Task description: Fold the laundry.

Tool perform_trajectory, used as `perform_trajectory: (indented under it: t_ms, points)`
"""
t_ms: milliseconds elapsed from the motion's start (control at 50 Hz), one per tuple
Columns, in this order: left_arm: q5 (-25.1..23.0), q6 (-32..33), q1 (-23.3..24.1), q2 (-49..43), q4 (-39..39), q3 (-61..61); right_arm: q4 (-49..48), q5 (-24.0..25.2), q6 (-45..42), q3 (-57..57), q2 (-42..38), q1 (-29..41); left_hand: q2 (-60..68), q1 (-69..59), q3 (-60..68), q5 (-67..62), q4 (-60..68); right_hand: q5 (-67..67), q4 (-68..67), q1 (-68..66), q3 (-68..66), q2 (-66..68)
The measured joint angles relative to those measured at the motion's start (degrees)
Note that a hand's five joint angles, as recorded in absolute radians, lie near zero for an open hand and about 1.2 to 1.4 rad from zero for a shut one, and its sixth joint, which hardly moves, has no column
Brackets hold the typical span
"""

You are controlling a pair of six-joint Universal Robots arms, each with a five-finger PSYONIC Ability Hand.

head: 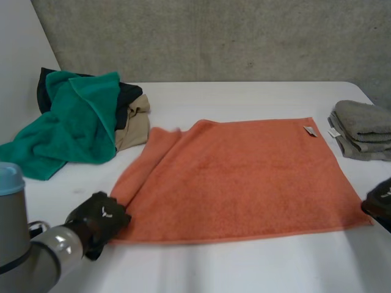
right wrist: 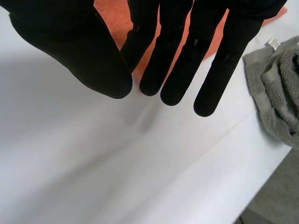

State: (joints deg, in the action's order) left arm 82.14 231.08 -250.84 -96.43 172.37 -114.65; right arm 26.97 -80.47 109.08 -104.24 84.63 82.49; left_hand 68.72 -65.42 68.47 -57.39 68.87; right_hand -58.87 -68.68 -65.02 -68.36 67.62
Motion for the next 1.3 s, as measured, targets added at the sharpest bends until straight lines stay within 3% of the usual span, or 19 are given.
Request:
perform_trajectory:
  t_ms: [120,300,360,380,400,460,520,600,720,980,1200,1260,1300]
  points:
    - [0.1,0.1,0.0,2.3,-2.4,2.9,0.7,2.4,-1.8,-0.7,3.8,-2.7,0.0,0.0,0.0,0.0,0.0,0.0,0.0,0.0,0.0,0.0]
    - [0.5,-0.7,0.6,-5.3,10.4,9.7,-11.2,3.3,8.0,1.6,-1.3,0.3,0.0,0.0,0.0,0.0,0.0,2.0,2.0,1.4,2.4,-1.9]
    - [0.5,-1.2,1.9,-7.5,12.8,11.2,-15.7,3.4,13.8,2.8,-3.1,2.6,0.0,0.0,0.0,0.0,0.0,26.0,25.4,23.9,25.2,-25.3]
    - [0.5,-1.2,1.9,-7.5,12.8,11.2,-15.7,3.4,13.8,2.8,-3.1,2.6,0.0,0.0,0.0,0.0,0.0,26.0,25.4,23.9,25.2,-25.3]
    - [0.5,-1.5,2.7,-8.3,13.4,11.9,-17.5,3.5,18.0,3.2,-3.6,3.6,0.0,0.0,0.0,0.0,0.0,42.8,42.2,39.5,42.0,-42.3]
    - [0.6,-2.6,3.5,-8.6,13.6,13.1,-18.6,3.9,25.1,3.2,-3.5,4.3,0.0,0.0,0.0,0.0,0.0,53.4,52.2,48.3,51.8,-51.1]
    - [0.6,-4.3,3.9,-8.6,13.5,14.7,-18.5,5.0,31.2,2.1,-2.7,4.4,0.0,0.0,0.0,0.0,0.0,55.2,53.4,49.3,53.5,-52.5]
    - [0.7,-7.6,4.0,-8.6,13.3,18.1,-17.6,8.3,37.6,-1.4,-1.4,4.3,0.0,0.0,0.0,0.0,0.0,55.2,53.5,49.3,53.5,-52.5]
    - [1.5,-10.8,3.8,-11.0,13.0,24.4,-19.2,12.5,40.4,-8.6,-0.1,4.2,0.0,0.0,0.0,0.0,0.0,55.1,53.5,49.3,53.5,-52.4]
    - [4.7,-11.2,3.2,-19.1,12.4,32.9,-33.1,11.5,39.1,-14.2,-2.1,4.6,0.0,0.0,0.0,0.0,0.0,46.8,47.2,43.6,46.9,-47.1]
    - [4.8,-11.3,2.4,-20.0,12.4,33.4,-40.5,6.1,32.4,-12.4,-9.5,4.1,0.0,0.0,0.0,0.0,0.0,32.3,32.0,28.5,31.6,-31.1]
    - [4.9,-11.3,2.3,-20.0,12.4,33.3,-41.4,5.3,31.1,-11.7,-10.7,4.0,0.0,0.0,0.0,0.0,0.0,22.9,21.7,18.1,21.4,-20.5]
    - [4.9,-11.3,2.3,-20.0,12.4,33.1,-41.9,5.0,30.5,-11.3,-11.4,4.0,0.0,0.0,0.0,0.0,0.0,6.1,5.8,1.6,5.4,-3.6]
